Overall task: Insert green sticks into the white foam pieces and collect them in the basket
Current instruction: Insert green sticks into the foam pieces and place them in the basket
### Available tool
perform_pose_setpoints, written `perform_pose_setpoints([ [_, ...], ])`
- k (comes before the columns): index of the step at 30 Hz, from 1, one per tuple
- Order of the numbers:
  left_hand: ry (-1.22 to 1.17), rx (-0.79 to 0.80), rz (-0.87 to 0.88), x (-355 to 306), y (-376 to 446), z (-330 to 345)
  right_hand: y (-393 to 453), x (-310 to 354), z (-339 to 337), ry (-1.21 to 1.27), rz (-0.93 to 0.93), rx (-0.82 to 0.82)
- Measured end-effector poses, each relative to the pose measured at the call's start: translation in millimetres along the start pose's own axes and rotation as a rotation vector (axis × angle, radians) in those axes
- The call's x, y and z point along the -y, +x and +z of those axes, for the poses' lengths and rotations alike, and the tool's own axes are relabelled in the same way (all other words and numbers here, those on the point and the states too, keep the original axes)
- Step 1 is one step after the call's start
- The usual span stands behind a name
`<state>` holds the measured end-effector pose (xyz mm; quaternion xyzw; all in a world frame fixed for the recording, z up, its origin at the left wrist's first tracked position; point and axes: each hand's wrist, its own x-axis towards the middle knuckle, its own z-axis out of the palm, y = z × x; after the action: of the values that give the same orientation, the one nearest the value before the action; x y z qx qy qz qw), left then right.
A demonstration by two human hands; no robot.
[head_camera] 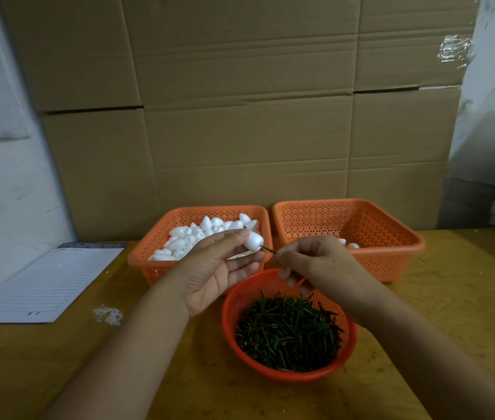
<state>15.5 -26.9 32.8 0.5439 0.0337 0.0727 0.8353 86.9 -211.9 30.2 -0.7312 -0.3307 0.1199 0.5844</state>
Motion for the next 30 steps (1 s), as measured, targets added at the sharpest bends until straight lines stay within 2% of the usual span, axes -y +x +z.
perform_pose_setpoints([
  [8,-0.068,-0.106,0.035,-2,2,-3,-2,2,-3,-0.018,0.007,0.006],
  [11,-0.004,-0.085,0.05,-3,2,-2,-2,2,-3,-0.063,0.026,0.03],
  [16,-0.051,-0.014,0.103,-2,1,-3,-6,1,-3,-0.293,0.078,0.194],
  [20,-0.037,-0.012,0.169,-2,2,-2,-5,-1,-1,-0.389,0.047,0.19],
  [30,0.075,0.003,0.281,0,4,-3,-1,-8,-2,-0.426,0.012,0.161],
])
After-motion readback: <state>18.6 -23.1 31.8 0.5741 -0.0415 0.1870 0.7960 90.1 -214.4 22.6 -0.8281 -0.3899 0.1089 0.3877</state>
